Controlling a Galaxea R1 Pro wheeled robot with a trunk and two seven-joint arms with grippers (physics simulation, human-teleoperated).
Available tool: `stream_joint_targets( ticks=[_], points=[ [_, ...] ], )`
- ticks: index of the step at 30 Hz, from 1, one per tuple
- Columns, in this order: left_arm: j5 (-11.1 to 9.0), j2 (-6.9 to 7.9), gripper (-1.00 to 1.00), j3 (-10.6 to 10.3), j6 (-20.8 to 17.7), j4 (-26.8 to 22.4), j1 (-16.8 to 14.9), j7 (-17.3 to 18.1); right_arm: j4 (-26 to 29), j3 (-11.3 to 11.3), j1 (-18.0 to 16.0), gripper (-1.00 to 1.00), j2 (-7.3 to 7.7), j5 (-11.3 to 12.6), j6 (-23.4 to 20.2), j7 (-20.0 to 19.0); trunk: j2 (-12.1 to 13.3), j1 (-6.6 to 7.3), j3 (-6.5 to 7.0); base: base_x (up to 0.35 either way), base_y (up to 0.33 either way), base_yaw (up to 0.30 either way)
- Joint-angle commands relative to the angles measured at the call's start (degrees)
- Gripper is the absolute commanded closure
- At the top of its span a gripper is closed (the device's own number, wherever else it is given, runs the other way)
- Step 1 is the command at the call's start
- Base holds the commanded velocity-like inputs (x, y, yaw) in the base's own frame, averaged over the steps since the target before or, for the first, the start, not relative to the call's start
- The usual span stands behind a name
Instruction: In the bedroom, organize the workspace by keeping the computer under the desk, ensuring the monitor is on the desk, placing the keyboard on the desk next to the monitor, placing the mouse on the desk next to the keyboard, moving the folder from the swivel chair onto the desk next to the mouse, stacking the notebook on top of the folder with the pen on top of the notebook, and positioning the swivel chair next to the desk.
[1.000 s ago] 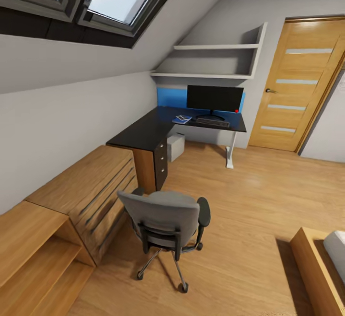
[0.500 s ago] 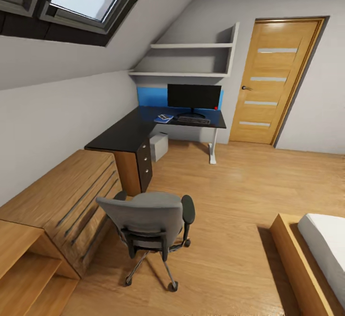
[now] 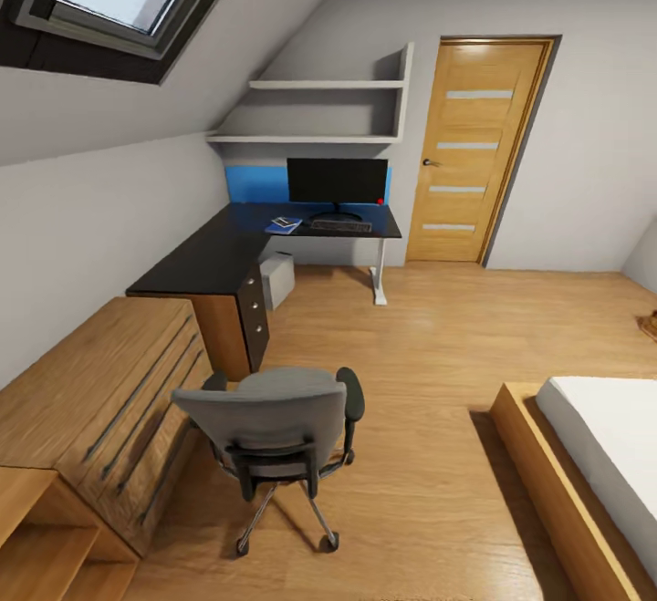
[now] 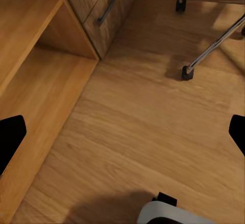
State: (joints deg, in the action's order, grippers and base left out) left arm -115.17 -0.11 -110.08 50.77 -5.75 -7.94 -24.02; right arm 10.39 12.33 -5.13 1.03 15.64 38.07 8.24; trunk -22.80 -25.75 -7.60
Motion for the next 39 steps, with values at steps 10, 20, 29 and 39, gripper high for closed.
stream_joint_targets(
  ticks=[10,20,29,39],
  points=[
    [-0.06,0.03,-1.0,-0.49,-0.09,-0.14,-0.06,-0.51,-0.04,0.57,-0.05,-1.0,0.01,0.22,0.3,0.29,-0.12,-0.03,-0.41,-0.015,0.329,-0.207],
    [0.0,0.03,-1.0,-0.49,-0.23,-0.14,-0.06,-0.51,-0.1,0.64,-0.05,-1.0,-0.03,0.13,0.48,0.29,-0.12,-0.03,-0.6,-0.112,0.284,-0.013],
    [0.02,0.03,-1.0,-0.49,-0.24,-0.14,-0.06,-0.56,-0.11,0.61,-0.05,-1.0,-0.03,0.15,0.5,0.29,-0.12,-0.03,-0.62,-0.189,0.18,-0.001],
    [-0.01,0.03,-1.0,-0.49,-0.24,-0.14,-0.06,-0.58,-0.19,0.67,-0.05,-1.0,-0.06,0.17,0.52,0.29,-0.12,-0.03,-0.62,-0.114,0.081,0.0]
  ],
)
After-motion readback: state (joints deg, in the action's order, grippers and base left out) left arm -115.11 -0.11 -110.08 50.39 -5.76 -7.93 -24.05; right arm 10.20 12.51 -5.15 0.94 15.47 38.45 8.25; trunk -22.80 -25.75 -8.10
